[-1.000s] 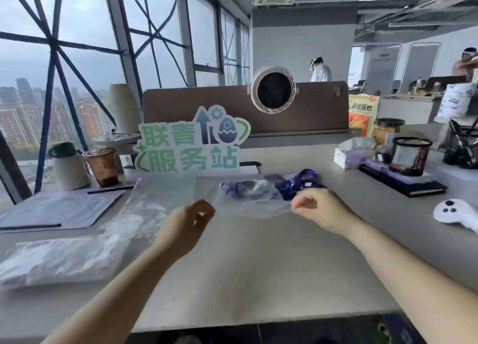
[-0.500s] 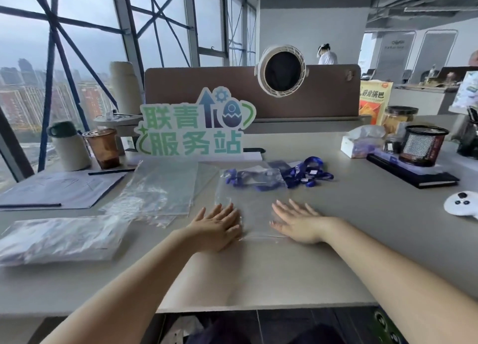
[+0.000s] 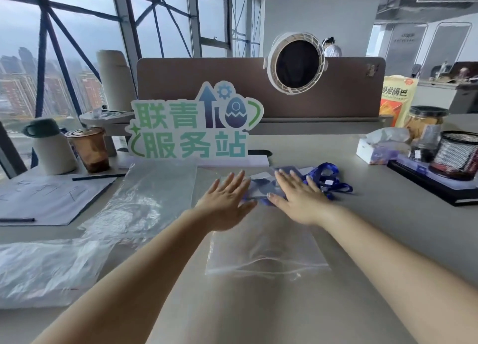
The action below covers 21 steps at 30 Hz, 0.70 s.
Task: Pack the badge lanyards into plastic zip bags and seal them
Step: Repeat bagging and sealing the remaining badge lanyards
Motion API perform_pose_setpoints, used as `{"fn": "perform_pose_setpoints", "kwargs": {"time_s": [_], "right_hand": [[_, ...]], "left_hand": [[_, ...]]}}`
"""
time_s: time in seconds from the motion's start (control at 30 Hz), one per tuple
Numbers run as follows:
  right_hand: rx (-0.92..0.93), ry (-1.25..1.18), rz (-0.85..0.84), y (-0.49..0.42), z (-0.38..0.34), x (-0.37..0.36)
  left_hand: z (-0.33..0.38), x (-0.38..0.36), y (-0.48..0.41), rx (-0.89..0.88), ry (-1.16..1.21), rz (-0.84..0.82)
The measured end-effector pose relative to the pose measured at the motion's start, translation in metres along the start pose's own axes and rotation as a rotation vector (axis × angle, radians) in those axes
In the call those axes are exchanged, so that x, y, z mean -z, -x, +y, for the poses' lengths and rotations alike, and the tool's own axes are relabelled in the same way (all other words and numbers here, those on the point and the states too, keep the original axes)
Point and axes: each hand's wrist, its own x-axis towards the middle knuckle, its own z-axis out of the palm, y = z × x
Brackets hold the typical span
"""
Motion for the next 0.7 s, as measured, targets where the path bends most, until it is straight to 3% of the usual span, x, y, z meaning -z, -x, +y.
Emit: {"fn": "perform_pose_setpoints", "kwargs": {"time_s": [0.13,0.33,0.47,0.6,0.7], "right_hand": [[-0.017,0.080,-0.238,-0.018,0.004,-0.027],[0.010,-0.021,-0.017,-0.056,0.013,-0.011],[0.015,0.034,-0.212,-0.072,0.019,-0.029],[0.052,-0.020,-0.101,-0.083,0.023,-0.023],[0.053,0.014,-0.190,-0.085,0.020,-0.031]], "left_hand": [[0.001,-0.030,-0.014,0.052,0.030,-0.195],[-0.013,-0.008,-0.057,0.061,0.076,0.094],[-0.020,-0.032,-0.075,0.096,0.016,-0.195],[-0.028,-0.034,-0.082,0.092,0.073,-0.111],[-0.028,-0.039,-0.087,0.092,0.066,-0.172]]}}
